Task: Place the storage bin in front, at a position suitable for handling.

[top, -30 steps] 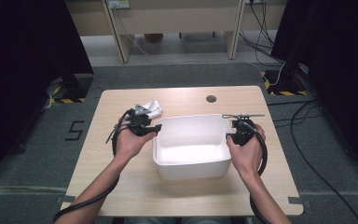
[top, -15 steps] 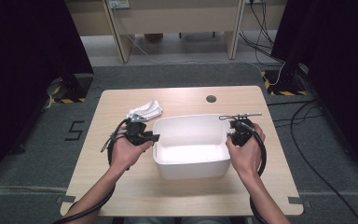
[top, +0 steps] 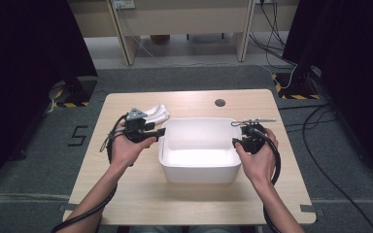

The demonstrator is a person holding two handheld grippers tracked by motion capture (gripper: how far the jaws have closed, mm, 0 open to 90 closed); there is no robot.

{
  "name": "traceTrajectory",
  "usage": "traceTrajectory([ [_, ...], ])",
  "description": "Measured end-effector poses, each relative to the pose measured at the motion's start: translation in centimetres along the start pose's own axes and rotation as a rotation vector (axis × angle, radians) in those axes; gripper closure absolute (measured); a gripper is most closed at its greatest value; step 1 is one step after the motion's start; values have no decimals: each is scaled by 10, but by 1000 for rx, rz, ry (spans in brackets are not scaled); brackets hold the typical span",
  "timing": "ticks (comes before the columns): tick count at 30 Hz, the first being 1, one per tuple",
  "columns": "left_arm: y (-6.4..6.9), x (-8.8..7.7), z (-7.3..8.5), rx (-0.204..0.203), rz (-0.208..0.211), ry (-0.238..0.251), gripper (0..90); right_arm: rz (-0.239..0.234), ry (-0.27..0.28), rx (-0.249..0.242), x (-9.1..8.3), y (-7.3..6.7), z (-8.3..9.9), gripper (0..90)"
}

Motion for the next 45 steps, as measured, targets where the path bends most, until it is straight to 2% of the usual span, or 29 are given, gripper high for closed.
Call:
traceTrajectory([
  [1, 0, 0, 0, 0, 0, 0, 423, 1, 1, 2, -1, 0, 0, 643],
  [2, -8, -2, -1, 15, -17, 15, 398, 3, 10, -11, -2, 0, -1, 632],
  [3, -23, -1, 1, 10, -46, 14, 374, 2, 17, -16, -3, 0, -2, 622],
  [4, -23, -1, 1, 10, -46, 14, 352, 0, 18, -16, -4, 0, -2, 606],
  [5, -38, 3, 4, 21, -74, 9, 327, -3, 22, -18, -5, 0, -3, 595],
  [6, -47, 6, 6, 30, -90, 5, 311, -4, 30, -27, -6, 0, -3, 589],
  [7, -47, 6, 6, 30, -90, 5, 307, -1, 36, -39, -6, 0, -3, 582],
  [8, -68, 17, 13, 52, -123, -15, 300, -3, 36, -44, -7, 1, -3, 575],
  [9, -68, 17, 13, 52, -123, -15, 295, -5, 35, -45, -7, 1, -3, 571],
  [14, -110, 47, 27, 146, -200, -77, 279, -5, 42, -50, -5, 3, -5, 559],
  [15, -115, 53, 30, 162, -202, -90, 278, -7, 42, -51, -5, 4, -5, 558],
  [16, -122, 65, 32, 167, -181, -105, 275, -6, 46, -52, -5, 4, -6, 558],
  [17, -122, 65, 32, 167, -181, -105, 274, -6, 46, -52, -5, 4, -6, 558],
  [18, -125, 76, 34, 175, -164, -121, 274, -8, 45, -54, -5, 4, -6, 558],
  [19, -125, 76, 34, 175, -164, -121, 275, -8, 45, -54, -5, 4, -6, 558],
  [20, -129, 88, 37, 206, -158, -146, 277, -9, 43, -55, -4, 3, -5, 557],
  [22, -132, 94, 38, 217, -158, -162, 280, -11, 43, -58, -4, 3, -5, 556],
  [24, -136, 107, 41, 245, -148, -190, 280, -16, 38, -70, -3, 0, -3, 555],
  [25, -135, 113, 42, 240, -134, -191, 280, -19, 36, -74, -2, -2, -3, 554],
  [26, -136, 123, 44, 259, -127, -216, 280, -22, 35, -76, -1, -4, -3, 553],
  [28, -136, 129, 45, 258, -122, -220, 280, -24, 33, -82, -1, -4, -2, 552],
  [29, -136, 136, 48, 268, -120, -240, 281, -27, 31, -81, 0, -4, -2, 546],
  [35, -139, 154, 58, 268, -120, -275, 291, -32, 28, -83, 2, -2, 0, 545],
  [40, -142, 162, 58, 243, -123, -266, 294, -33, 35, -86, 1, -3, -2, 545],
  [45, -143, 168, 61, 259, -121, -290, 285, -32, 31, -85, 3, -3, 0, 545],
])
Point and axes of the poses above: each handheld gripper's, and its own axes: x roughly forward along the jaws, z roughly out of its underside, y roughly to its right, the point moved 8 cm from there along x, roughly forward along the jaws, and after that the axes turned 5 degrees about y, right-handed, at the moved point
